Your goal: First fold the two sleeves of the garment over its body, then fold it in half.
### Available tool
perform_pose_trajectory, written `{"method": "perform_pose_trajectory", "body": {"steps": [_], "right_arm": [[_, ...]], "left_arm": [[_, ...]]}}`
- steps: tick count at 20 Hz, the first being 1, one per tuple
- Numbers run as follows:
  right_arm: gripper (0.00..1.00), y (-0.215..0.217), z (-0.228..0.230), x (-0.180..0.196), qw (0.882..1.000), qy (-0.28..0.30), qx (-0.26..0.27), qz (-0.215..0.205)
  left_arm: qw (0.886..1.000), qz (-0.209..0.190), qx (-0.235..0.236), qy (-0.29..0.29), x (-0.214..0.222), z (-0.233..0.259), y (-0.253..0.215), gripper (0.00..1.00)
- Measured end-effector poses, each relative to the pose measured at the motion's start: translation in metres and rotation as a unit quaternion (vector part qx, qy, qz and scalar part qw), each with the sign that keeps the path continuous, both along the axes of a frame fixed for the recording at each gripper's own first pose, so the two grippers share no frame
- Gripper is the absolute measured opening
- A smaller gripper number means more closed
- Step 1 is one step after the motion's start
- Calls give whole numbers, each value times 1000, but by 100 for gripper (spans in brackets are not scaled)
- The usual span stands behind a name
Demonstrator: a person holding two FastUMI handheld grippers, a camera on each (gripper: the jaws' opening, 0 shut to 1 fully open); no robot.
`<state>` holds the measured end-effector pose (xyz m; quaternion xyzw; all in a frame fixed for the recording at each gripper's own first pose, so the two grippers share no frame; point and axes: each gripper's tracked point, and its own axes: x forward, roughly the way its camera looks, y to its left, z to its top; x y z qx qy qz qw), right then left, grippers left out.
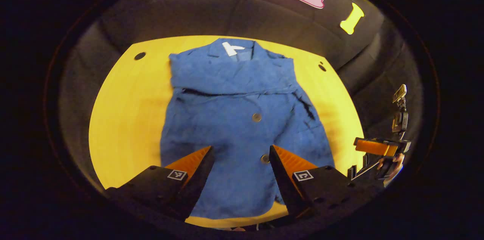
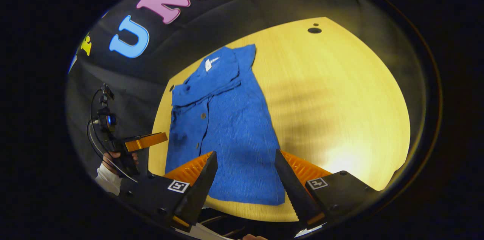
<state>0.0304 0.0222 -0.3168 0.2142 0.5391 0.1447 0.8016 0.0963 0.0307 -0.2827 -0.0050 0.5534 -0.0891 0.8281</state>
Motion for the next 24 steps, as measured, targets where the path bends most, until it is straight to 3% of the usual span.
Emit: {"method": "perform_pose_trajectory", "body": {"steps": [3,8,24], "right_arm": [[97,0,-26,-18,999,27,-41,16],[97,1,-44,-46,993,41,-102,46],[99,-18,-90,-82,970,95,-214,59]], "left_arm": [[997,40,54,49,-48,-21,64,85],[989,54,102,91,-96,-43,100,85],[984,45,88,151,-126,-71,87,85]]}}
